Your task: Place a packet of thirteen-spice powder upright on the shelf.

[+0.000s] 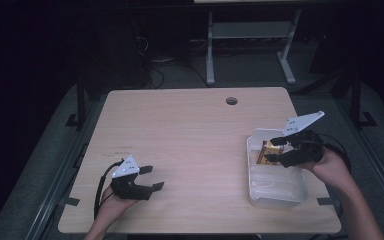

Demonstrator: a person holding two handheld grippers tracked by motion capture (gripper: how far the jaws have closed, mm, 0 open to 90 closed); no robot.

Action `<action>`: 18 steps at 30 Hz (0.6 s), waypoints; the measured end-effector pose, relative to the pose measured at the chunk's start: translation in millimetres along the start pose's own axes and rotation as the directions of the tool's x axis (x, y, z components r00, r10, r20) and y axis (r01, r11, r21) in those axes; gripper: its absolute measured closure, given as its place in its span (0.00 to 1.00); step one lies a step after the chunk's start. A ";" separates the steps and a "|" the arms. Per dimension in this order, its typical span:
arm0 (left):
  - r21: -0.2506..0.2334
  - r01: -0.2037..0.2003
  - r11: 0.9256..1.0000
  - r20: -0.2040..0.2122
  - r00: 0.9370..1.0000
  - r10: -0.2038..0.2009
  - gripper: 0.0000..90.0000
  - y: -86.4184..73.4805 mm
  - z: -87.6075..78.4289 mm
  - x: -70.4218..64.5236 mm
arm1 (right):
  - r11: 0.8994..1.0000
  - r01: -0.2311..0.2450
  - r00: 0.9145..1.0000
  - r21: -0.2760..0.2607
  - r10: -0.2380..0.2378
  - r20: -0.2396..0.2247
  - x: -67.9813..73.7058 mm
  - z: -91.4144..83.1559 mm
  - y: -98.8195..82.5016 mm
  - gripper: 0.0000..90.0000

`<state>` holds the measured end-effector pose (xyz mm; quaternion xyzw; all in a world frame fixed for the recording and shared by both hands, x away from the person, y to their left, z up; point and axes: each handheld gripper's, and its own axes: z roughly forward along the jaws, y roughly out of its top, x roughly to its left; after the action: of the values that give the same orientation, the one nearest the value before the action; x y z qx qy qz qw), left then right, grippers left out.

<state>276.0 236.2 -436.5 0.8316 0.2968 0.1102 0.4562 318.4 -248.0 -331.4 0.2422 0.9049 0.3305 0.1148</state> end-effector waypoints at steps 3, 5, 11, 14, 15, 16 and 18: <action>0.000 0.001 1.000 0.002 1.000 -0.001 0.29 0.0 0.1 -0.7 | 1.000 0.019 1.000 0.002 -0.019 -0.001 8.9 -1.1 0.5 0.45; 0.000 0.002 1.000 0.003 1.000 -0.002 0.29 0.0 0.4 -1.2 | 1.000 0.029 1.000 0.002 -0.029 0.000 14.4 -2.0 0.6 0.45; 0.002 -0.003 1.000 0.007 1.000 0.003 0.29 0.2 0.7 -2.8 | 0.999 0.045 0.999 0.009 -0.045 -0.004 27.5 -2.3 -0.7 0.45; 0.004 -0.003 1.000 0.008 1.000 0.003 0.29 0.2 0.6 -3.1 | 0.999 0.050 0.999 0.009 -0.050 -0.008 32.9 -2.0 -1.9 0.45; 0.005 -0.004 1.000 0.009 1.000 0.004 0.29 0.3 0.6 -3.2 | 0.999 0.052 0.999 0.006 -0.052 -0.010 34.8 -1.6 -2.2 0.45; 0.005 -0.004 1.000 0.009 1.000 0.004 0.29 0.3 0.6 -3.2 | 0.999 0.052 0.999 0.006 -0.052 -0.010 34.8 -1.6 -2.2 0.45; 0.006 -0.006 1.000 0.011 1.000 0.006 0.29 0.2 0.8 -3.5 | 0.999 0.048 0.999 0.002 -0.048 -0.023 40.1 -0.1 -2.3 0.45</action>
<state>273.7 233.4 -436.5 0.8343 0.2924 0.1061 0.4551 283.2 -228.9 -334.7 0.2167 0.9122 0.3292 0.1120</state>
